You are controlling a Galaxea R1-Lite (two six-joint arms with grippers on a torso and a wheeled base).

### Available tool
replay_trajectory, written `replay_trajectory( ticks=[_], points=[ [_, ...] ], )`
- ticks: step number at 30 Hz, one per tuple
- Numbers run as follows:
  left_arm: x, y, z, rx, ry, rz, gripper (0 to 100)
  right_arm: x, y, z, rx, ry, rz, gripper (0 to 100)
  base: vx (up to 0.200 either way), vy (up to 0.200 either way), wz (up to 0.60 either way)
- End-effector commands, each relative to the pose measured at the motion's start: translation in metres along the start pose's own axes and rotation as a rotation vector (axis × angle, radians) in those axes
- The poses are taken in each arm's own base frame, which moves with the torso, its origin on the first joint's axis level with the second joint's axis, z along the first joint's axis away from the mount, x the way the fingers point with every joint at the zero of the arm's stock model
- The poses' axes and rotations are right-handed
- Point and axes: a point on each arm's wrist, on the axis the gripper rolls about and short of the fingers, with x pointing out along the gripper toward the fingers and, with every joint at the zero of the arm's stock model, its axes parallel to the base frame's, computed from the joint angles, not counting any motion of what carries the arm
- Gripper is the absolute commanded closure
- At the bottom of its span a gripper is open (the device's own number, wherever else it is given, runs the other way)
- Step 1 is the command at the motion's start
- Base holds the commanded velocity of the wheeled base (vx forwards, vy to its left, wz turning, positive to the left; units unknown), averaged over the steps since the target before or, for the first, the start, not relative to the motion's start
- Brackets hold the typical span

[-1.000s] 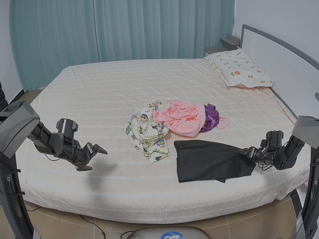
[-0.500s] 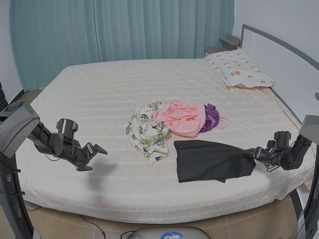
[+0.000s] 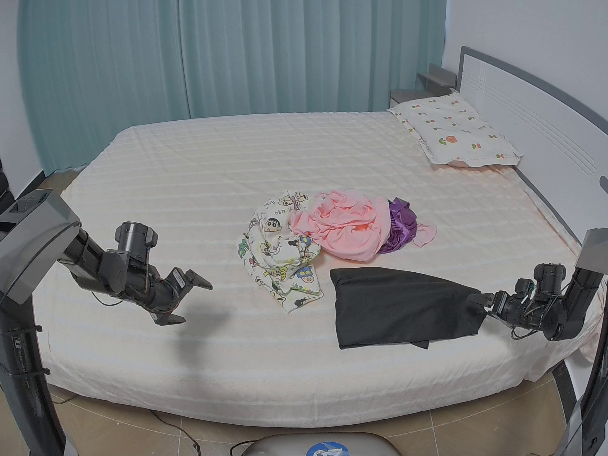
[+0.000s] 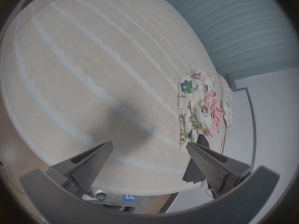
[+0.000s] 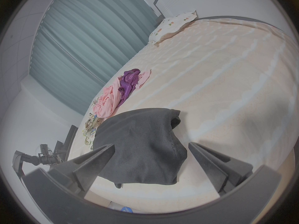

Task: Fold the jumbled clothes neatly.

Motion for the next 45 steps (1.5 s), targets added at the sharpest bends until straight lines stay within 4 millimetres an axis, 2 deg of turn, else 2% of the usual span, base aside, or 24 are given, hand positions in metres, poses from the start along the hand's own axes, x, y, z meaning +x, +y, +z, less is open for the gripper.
replay_trajectory(
  ticks=[1, 4, 14, 20, 24, 26, 28, 41, 45],
  points=[
    [0.002, -0.009, -0.008, 0.004, 0.017, -0.009, 0, 0.011, -0.001, 0.006, 0.049, -0.016, 0.01, 0, 0.0, -0.2, 0.0],
    [0.002, -0.011, -0.008, -0.017, 0.016, -0.014, 0, 0.018, 0.0, 0.011, 0.116, -0.027, 0.015, 0, 0.0, -0.2, 0.0],
    [0.006, -0.022, -0.016, -0.035, 0.031, -0.029, 0, 0.031, 0.006, 0.006, 0.119, -0.005, 0.034, 0, 0.0, -0.2, 0.0],
    [0.007, -0.022, -0.017, -0.037, 0.036, -0.029, 0, 0.046, 0.029, -0.005, 0.136, 0.038, 0.076, 0, 0.0, -0.1, 0.0],
    [0.007, -0.023, -0.018, -0.031, 0.036, -0.029, 0, 0.066, 0.055, -0.004, 0.193, 0.042, 0.127, 0, 0.0, 0.0, 0.0],
    [0.008, -0.022, -0.018, -0.032, 0.038, -0.026, 0, 0.067, 0.056, -0.004, 0.193, 0.042, 0.128, 0, 0.0, 0.0, 0.0],
    [0.008, -0.023, -0.018, -0.03, 0.036, -0.028, 0, 0.081, 0.069, -0.018, 0.183, 0.074, 0.125, 0, 0.0, 0.0, 0.0],
    [0.012, -0.024, -0.023, -0.022, 0.015, 0.005, 0, 0.073, 0.068, -0.026, 0.131, 0.069, 0.088, 0, 0.0, 0.0, 0.0],
    [0.013, -0.024, -0.023, -0.022, 0.015, 0.006, 0, 0.075, 0.071, -0.029, 0.124, 0.078, 0.094, 0, 0.2, -0.2, 0.0]
  ],
)
